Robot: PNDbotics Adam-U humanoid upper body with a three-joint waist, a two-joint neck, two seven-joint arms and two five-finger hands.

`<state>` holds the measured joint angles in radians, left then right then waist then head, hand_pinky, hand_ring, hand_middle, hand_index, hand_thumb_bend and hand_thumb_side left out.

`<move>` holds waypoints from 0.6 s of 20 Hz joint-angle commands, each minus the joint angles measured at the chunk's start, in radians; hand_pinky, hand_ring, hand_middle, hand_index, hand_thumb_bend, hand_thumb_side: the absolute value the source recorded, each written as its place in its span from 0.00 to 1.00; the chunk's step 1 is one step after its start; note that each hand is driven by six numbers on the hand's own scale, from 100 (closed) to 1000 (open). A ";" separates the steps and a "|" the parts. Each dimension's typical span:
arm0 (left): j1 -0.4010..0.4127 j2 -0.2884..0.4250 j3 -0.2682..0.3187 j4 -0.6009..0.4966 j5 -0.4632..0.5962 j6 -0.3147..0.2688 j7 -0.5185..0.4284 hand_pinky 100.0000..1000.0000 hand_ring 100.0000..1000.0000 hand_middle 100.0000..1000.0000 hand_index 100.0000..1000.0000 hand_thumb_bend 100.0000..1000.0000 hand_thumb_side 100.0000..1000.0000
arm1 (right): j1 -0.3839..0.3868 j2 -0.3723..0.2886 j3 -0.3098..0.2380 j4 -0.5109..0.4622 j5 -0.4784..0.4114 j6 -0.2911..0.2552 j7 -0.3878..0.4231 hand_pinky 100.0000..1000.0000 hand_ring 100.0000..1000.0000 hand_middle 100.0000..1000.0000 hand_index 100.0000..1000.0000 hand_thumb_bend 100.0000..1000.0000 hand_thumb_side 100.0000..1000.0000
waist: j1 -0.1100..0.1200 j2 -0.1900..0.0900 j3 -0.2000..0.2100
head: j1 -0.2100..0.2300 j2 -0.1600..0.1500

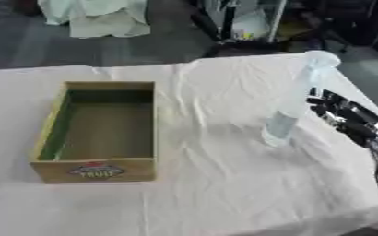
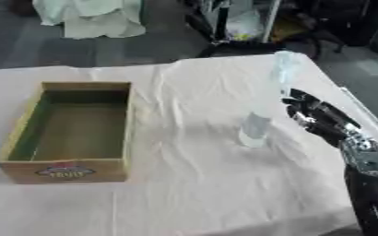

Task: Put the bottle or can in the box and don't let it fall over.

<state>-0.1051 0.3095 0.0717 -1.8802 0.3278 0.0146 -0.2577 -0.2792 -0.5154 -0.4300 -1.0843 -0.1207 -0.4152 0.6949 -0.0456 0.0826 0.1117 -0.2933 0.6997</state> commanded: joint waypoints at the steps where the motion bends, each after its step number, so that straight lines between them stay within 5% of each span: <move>1: -0.004 0.019 0.008 -0.011 0.001 0.000 0.000 1.00 1.00 1.00 0.75 0.00 0.79 | -0.006 -0.040 -0.004 -0.028 -0.011 -0.002 0.007 1.00 1.00 1.00 1.00 0.00 0.41 | 0.001 -0.010 -0.001 | 0.000 -0.011; 12: -0.003 0.020 0.008 -0.010 0.001 0.000 0.000 1.00 1.00 1.00 0.75 0.00 0.80 | 0.002 -0.041 0.003 -0.040 -0.024 -0.005 0.026 1.00 1.00 1.00 1.00 0.00 0.41 | 0.001 -0.011 -0.002 | -0.001 -0.011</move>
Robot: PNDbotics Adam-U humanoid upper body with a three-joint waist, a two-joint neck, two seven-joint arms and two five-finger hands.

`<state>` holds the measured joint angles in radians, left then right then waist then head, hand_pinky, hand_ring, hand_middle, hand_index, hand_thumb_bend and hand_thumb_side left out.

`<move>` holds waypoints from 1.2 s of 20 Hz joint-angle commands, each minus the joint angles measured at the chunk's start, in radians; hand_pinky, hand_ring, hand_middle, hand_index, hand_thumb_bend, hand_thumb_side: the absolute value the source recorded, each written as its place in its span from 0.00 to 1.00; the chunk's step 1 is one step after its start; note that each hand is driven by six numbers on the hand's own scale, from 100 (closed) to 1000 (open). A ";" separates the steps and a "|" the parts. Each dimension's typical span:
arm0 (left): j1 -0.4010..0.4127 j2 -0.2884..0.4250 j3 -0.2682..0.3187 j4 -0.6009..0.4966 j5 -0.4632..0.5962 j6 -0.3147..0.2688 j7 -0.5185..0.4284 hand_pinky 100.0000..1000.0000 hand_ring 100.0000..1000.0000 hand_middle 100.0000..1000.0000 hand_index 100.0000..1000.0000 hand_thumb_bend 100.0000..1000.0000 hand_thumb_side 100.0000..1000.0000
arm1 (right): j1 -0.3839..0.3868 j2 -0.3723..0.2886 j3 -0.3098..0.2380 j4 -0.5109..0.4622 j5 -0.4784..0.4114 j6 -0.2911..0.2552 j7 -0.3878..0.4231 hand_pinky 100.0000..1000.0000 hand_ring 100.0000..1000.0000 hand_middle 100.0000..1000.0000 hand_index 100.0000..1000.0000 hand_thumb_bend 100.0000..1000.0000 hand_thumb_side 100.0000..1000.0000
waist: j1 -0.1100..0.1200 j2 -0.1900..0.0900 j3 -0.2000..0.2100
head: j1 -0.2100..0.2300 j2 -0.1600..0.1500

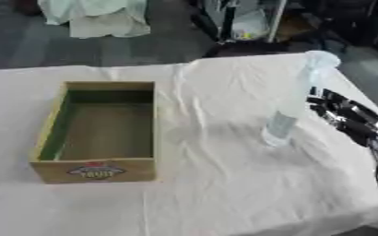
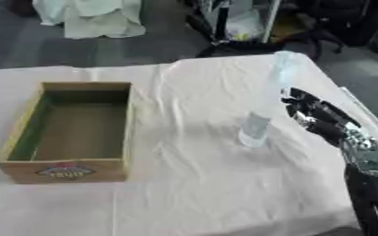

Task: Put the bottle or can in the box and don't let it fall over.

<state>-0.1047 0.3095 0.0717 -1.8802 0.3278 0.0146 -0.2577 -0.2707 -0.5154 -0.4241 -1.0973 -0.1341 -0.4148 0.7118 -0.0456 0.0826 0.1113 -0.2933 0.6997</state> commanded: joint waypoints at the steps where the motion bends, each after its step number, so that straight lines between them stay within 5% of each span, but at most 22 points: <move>1: -0.003 0.020 0.008 -0.010 0.001 0.000 0.000 1.00 1.00 1.00 0.75 0.00 0.79 | -0.006 -0.040 -0.003 -0.028 -0.012 -0.005 0.010 1.00 1.00 1.00 1.00 0.00 0.41 | 0.001 -0.011 -0.002 | -0.001 -0.010; 24: -0.001 0.020 0.008 -0.010 0.001 0.000 0.002 1.00 1.00 1.00 0.75 0.00 0.79 | -0.001 -0.033 0.004 -0.052 -0.041 0.005 0.031 1.00 1.00 1.00 1.00 0.00 0.41 | 0.001 -0.013 -0.004 | -0.002 -0.013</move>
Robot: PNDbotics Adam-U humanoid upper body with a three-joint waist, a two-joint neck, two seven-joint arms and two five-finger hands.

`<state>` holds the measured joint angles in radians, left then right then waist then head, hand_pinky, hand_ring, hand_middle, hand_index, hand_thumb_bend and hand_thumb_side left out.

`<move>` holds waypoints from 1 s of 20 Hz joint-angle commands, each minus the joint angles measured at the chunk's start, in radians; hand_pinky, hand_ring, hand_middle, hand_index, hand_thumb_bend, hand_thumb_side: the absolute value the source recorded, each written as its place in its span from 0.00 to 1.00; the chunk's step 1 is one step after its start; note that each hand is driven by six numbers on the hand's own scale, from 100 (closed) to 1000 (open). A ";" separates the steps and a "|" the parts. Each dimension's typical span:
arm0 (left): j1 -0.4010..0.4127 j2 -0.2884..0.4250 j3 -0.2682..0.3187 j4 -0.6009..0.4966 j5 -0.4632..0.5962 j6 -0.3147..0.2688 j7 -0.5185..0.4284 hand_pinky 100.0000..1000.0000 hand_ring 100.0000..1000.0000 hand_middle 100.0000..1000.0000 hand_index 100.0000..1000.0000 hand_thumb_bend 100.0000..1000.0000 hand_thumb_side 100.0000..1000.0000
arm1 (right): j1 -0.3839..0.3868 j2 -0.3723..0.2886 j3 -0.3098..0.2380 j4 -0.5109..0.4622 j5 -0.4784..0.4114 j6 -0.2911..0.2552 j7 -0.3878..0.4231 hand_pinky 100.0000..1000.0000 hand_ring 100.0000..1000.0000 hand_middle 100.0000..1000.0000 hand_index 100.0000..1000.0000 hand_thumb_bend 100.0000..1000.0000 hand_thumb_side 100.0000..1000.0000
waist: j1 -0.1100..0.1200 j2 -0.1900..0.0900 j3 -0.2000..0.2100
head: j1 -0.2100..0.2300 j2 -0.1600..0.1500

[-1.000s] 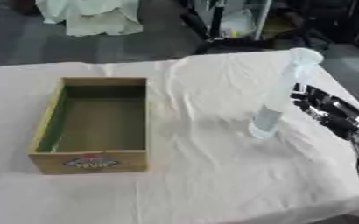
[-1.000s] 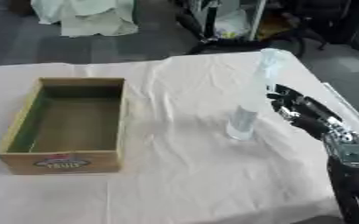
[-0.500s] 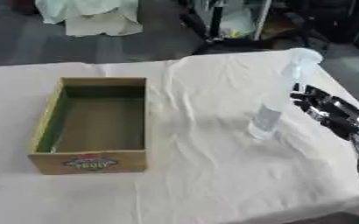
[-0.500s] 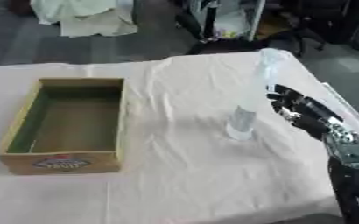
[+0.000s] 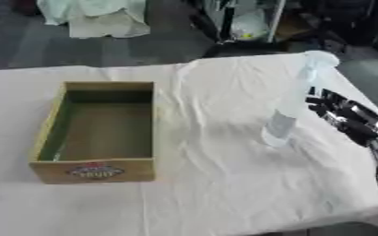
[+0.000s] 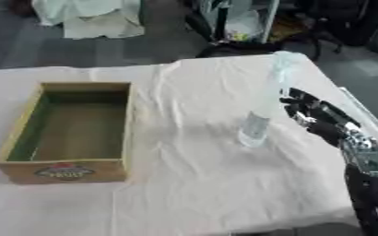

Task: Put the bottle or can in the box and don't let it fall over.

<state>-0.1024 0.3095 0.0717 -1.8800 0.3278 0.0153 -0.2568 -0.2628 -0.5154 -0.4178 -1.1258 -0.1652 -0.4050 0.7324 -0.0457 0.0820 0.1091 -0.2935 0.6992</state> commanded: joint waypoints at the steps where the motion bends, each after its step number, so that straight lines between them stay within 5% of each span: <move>1: -0.004 0.020 0.008 -0.010 0.001 0.000 0.001 1.00 1.00 1.00 0.75 0.00 0.79 | -0.010 -0.033 -0.002 -0.023 -0.011 -0.004 0.011 1.00 1.00 1.00 1.00 0.00 0.41 | 0.001 -0.012 -0.002 | -0.003 -0.012; 20: -0.003 0.019 0.008 -0.010 0.000 0.000 0.001 1.00 1.00 1.00 0.75 0.00 0.79 | -0.010 -0.029 0.002 -0.030 -0.022 0.000 0.025 1.00 1.00 1.00 1.00 0.00 0.41 | 0.001 -0.012 -0.003 | -0.005 -0.014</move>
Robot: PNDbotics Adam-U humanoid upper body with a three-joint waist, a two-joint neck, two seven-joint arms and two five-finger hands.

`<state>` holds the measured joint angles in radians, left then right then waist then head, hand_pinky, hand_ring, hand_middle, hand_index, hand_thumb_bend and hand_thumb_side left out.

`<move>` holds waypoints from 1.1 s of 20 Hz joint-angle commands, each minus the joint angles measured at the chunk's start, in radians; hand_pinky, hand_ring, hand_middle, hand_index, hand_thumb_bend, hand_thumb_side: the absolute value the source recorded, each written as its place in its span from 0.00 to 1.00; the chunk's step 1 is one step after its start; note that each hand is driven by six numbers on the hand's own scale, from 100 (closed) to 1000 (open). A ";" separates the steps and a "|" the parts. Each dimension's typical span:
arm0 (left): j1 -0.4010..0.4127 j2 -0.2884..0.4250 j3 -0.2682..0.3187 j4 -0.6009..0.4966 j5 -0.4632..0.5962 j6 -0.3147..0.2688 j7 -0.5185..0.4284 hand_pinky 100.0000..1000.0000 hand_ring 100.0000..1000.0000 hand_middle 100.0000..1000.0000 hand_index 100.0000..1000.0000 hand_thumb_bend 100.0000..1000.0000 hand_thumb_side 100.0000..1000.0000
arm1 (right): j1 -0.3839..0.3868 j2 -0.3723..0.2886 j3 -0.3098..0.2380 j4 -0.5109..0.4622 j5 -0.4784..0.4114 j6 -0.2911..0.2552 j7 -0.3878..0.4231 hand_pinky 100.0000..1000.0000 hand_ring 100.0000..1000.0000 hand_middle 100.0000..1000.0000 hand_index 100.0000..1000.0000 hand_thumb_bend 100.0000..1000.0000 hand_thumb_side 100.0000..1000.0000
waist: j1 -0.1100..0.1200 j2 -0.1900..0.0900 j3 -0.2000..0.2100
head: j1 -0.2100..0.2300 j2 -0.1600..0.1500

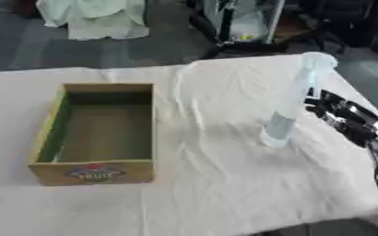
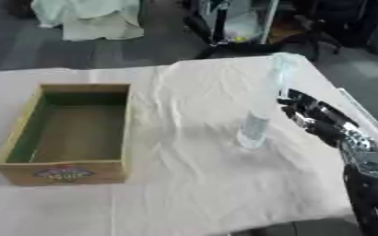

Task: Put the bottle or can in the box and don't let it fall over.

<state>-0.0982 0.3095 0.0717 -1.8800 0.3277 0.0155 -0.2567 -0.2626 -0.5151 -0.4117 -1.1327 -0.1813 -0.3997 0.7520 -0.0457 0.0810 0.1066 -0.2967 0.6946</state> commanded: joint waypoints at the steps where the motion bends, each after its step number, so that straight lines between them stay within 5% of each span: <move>1: -0.007 0.019 0.008 -0.010 0.000 0.000 0.000 1.00 1.00 1.00 0.75 0.00 0.79 | -0.011 -0.028 -0.003 -0.024 -0.004 -0.004 0.004 1.00 1.00 1.00 1.00 0.00 0.41 | 0.001 -0.011 -0.001 | -0.001 -0.010; 22: -0.013 0.015 0.006 -0.011 -0.001 0.001 -0.002 1.00 1.00 1.00 0.75 0.00 0.80 | -0.028 -0.009 0.021 -0.021 0.029 0.017 0.003 1.00 1.00 1.00 1.00 0.00 0.41 | 0.003 -0.003 0.003 | -0.007 -0.015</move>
<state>-0.0985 0.3095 0.0717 -1.8800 0.3273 0.0157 -0.2569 -0.2768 -0.4998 -0.3900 -1.1349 -0.1492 -0.3804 0.7500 -0.0450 0.0854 0.1095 -0.3018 0.6910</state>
